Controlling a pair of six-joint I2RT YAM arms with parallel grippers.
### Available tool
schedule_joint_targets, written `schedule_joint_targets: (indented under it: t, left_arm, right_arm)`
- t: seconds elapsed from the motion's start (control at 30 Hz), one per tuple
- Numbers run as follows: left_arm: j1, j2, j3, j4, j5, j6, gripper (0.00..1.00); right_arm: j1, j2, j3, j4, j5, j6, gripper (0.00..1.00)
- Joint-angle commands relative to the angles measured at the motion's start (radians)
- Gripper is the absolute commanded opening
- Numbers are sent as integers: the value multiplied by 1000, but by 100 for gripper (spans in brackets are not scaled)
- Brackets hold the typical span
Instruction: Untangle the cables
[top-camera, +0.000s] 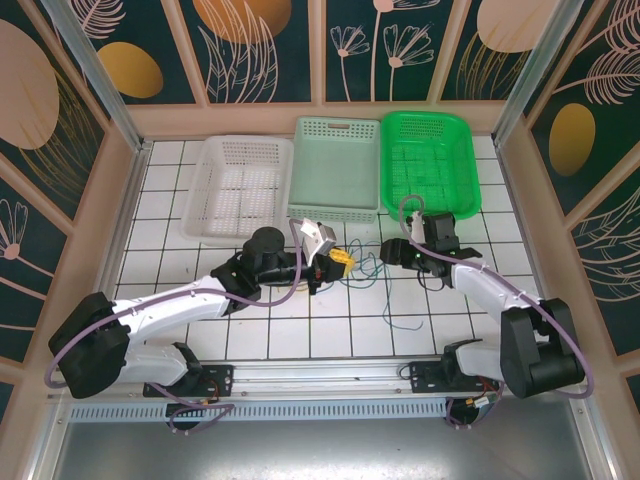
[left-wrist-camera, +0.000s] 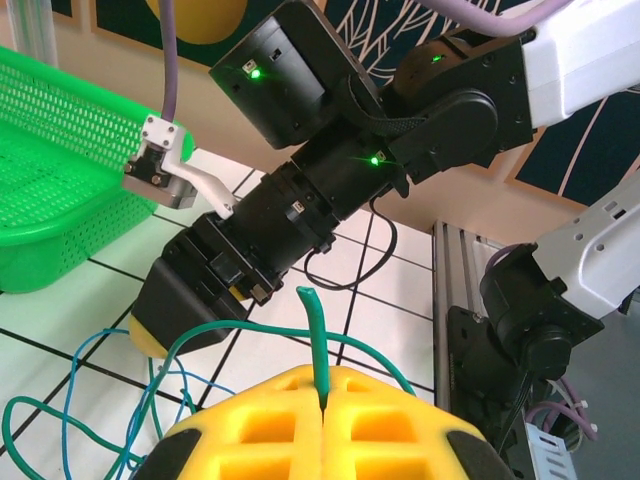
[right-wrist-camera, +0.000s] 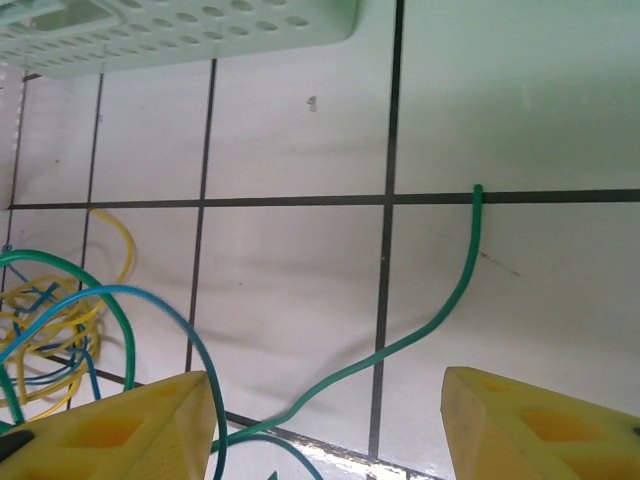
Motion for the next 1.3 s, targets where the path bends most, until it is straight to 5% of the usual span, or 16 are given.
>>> schedule_joint_targets:
  t: [0.0, 0.43, 0.63, 0.83, 0.93, 1.27]
  left_arm:
    - [-2, 18, 28, 18, 4, 17, 0]
    - [1, 155, 89, 131, 36, 21, 0]
    - [48, 153, 87, 150, -45, -49, 0]
    - [73, 142, 102, 196, -8, -111, 0]
    - [80, 162, 108, 265, 37, -184, 0]
    - [89, 237, 78, 511, 126, -407, 0]
  right_arm:
    - [-6, -35, 36, -27, -51, -20, 62]
    - [-3, -81, -2, 21, -126, -25, 63]
    - [1, -119, -35, -15, -81, -7, 43]
    - [71, -177, -91, 75, -73, 11, 50]
    - [113, -212, -110, 100, -32, -8, 70]
    - [144, -172, -136, 320, 77, 10, 74]
